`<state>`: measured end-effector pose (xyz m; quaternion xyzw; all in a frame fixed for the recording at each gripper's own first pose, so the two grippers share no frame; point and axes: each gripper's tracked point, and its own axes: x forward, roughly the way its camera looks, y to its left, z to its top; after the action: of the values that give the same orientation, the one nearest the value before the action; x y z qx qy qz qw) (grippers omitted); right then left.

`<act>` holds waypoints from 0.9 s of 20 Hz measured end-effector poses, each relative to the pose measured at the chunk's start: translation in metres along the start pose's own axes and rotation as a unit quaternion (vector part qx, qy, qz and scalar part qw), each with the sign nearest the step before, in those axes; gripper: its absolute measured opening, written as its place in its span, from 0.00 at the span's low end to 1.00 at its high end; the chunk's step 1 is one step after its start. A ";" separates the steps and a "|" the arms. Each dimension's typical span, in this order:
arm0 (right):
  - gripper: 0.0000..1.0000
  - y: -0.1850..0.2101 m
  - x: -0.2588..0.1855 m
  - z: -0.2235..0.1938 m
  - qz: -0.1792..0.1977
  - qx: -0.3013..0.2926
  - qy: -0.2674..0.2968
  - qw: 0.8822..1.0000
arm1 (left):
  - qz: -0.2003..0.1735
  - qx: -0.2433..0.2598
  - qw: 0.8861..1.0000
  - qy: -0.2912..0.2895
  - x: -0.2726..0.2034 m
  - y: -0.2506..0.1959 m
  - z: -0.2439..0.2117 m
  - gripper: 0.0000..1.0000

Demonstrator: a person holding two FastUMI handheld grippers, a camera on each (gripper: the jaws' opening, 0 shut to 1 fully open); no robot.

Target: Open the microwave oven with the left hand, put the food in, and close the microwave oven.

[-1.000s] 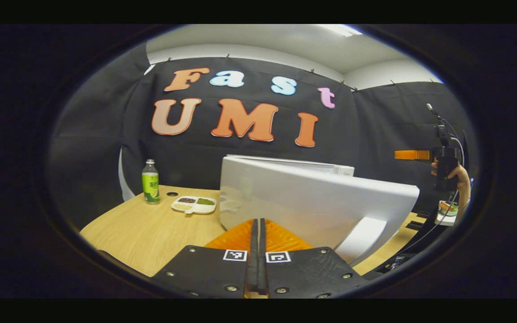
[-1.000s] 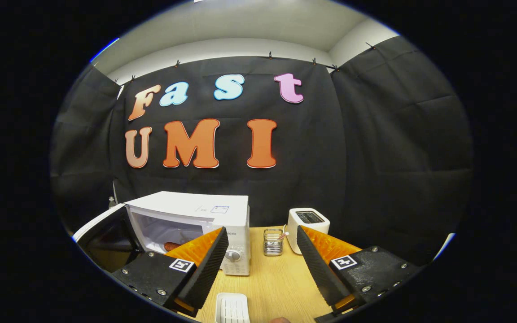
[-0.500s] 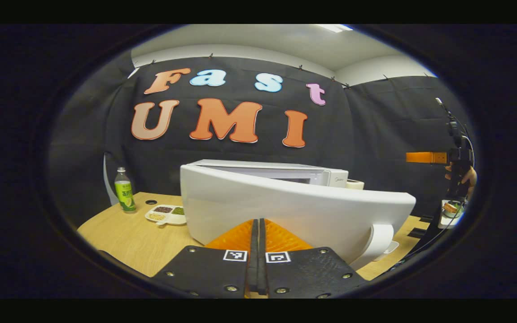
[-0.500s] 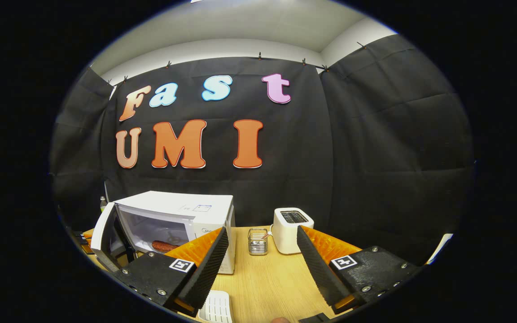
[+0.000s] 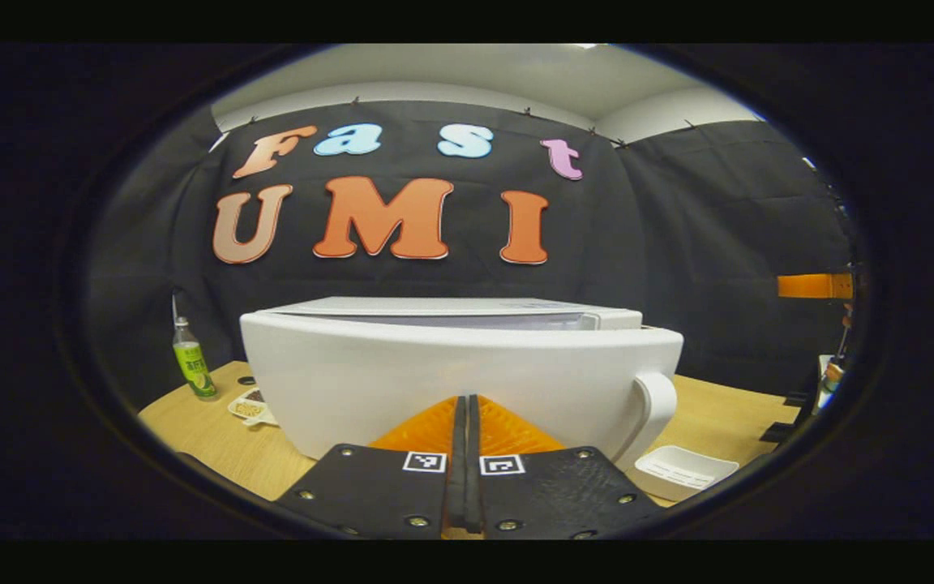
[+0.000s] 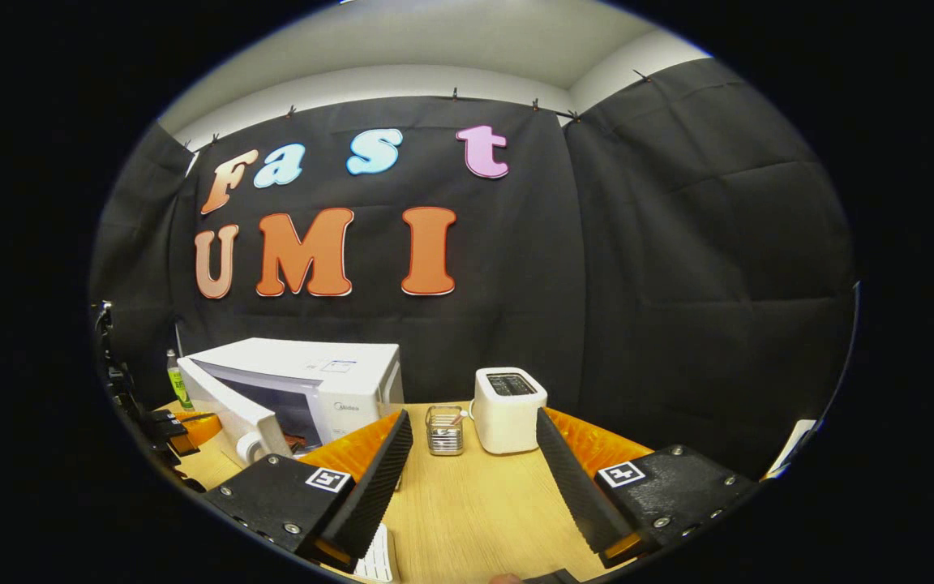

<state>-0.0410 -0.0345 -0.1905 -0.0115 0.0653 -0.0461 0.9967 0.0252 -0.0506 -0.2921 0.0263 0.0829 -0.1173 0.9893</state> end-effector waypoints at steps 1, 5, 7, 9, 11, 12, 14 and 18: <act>0.95 -0.005 0.003 -0.002 -0.004 0.001 0.003 1.000 | 0.002 0.002 1.000 0.001 0.009 -0.008 0.000 0.00; 0.95 -0.019 0.006 -0.010 -0.016 0.004 0.011 1.000 | 0.052 0.043 0.998 0.000 0.038 -0.004 0.002 0.01; 0.95 -0.025 0.008 -0.013 -0.019 0.007 0.014 1.000 | 0.078 0.039 0.996 0.007 0.049 0.002 -0.003 0.01; 0.95 -0.033 0.011 -0.018 -0.026 0.006 0.018 0.999 | 0.103 0.035 0.994 0.015 0.054 0.006 -0.008 0.01; 0.95 -0.039 0.012 -0.021 -0.031 0.004 0.022 0.999 | 0.105 0.050 0.993 0.001 0.066 0.003 0.000 0.04; 0.95 -0.041 0.012 -0.022 -0.032 0.002 0.024 0.999 | 0.106 0.053 0.993 -0.007 0.063 -0.001 0.003 0.01; 0.95 -0.044 0.014 -0.024 -0.036 -0.001 0.027 0.999 | 0.118 0.066 0.991 -0.001 0.066 -0.001 -0.001 0.01; 0.95 -0.040 0.010 -0.020 -0.027 0.003 0.025 0.999 | 0.062 0.016 0.997 0.034 0.058 -0.016 -0.002 0.01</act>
<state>-0.0373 -0.0755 -0.2107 -0.0094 0.0900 -0.0733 0.9932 0.0770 -0.0791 -0.3048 0.0514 0.1126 -0.0558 0.9907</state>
